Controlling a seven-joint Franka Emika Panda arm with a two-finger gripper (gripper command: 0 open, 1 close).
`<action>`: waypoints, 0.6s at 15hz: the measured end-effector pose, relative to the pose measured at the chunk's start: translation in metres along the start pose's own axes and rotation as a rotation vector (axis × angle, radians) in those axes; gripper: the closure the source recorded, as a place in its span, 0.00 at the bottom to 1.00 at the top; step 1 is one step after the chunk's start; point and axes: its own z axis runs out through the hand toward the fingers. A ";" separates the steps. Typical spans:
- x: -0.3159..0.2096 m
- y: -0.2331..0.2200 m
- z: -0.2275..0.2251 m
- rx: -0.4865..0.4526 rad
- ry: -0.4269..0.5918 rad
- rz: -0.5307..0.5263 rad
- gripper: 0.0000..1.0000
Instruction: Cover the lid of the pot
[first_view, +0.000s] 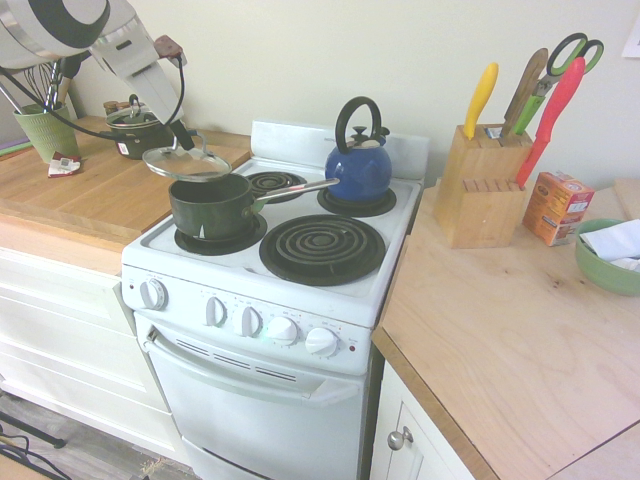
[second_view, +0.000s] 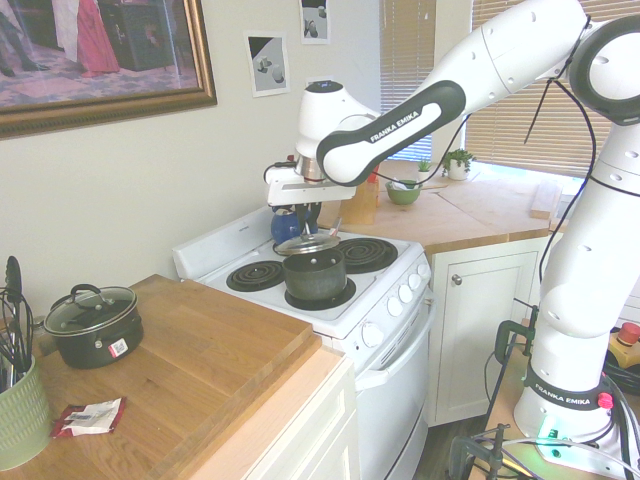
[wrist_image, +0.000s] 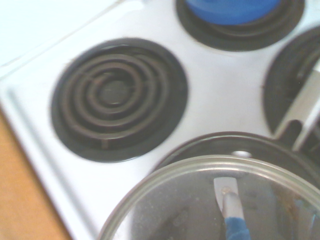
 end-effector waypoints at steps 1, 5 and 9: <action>0.004 0.002 0.005 0.003 0.003 0.004 1.00; 0.004 0.004 0.020 0.008 0.011 -0.001 1.00; 0.011 0.003 0.030 0.011 0.029 0.018 1.00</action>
